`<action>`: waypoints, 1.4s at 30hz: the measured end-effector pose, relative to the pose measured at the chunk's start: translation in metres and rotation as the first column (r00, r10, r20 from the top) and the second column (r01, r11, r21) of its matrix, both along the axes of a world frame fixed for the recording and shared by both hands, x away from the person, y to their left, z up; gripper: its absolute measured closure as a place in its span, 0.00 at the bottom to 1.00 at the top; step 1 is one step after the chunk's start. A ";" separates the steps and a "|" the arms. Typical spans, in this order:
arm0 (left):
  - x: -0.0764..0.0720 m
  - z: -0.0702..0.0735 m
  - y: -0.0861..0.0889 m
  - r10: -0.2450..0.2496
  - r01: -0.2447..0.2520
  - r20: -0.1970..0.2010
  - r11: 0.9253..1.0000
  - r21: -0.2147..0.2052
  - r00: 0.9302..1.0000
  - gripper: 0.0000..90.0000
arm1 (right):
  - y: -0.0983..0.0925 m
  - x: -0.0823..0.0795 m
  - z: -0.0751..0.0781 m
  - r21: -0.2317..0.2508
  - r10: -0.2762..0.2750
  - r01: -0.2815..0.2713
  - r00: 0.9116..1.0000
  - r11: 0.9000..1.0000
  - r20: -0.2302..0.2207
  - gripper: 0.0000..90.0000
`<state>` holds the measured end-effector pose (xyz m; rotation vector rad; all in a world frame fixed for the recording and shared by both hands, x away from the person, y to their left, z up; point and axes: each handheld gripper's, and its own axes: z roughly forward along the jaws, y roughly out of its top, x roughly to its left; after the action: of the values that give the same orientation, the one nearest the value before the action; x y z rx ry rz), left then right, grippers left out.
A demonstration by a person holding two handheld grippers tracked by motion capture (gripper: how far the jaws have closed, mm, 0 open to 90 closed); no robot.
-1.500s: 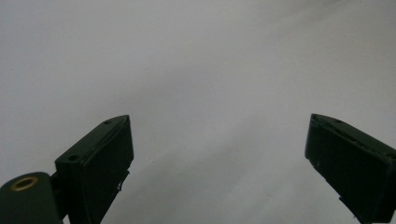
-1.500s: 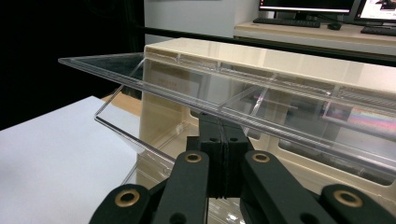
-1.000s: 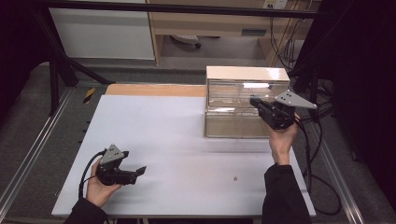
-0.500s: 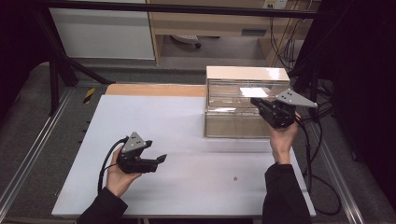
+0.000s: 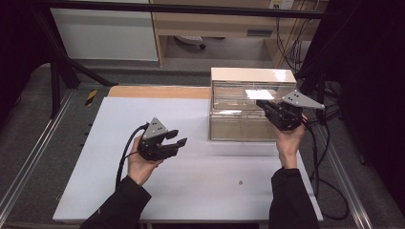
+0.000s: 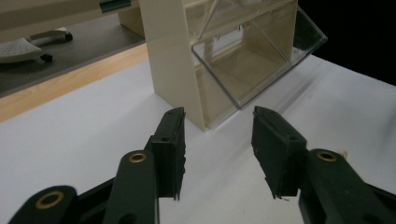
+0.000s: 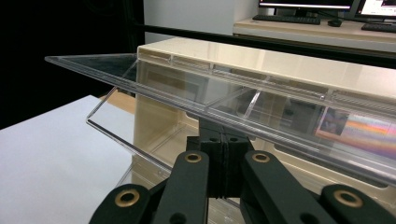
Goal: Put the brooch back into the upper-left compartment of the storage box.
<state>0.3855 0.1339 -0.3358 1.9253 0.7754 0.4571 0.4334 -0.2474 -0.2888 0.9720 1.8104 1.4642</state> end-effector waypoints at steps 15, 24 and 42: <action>0.027 0.043 -0.059 0.025 -0.024 0.084 1.000 -0.018 0.996 0.92 | -0.003 0.000 0.001 0.003 0.002 -0.002 1.000 1.000 -0.002 1.00; 0.042 0.058 -0.088 0.024 -0.024 0.093 1.000 0.000 0.995 0.99 | -0.002 0.000 0.001 0.008 0.005 -0.005 1.000 1.000 -0.008 1.00; 0.059 0.066 -0.098 0.037 -0.031 0.114 0.998 -0.058 0.993 1.00 | -0.001 0.000 -0.002 0.006 0.015 -0.015 1.000 1.000 -0.010 1.00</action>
<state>0.4444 0.0355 -0.2699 1.8192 0.7394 0.5561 0.4333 -0.2488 -0.2910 0.9717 1.8252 1.4774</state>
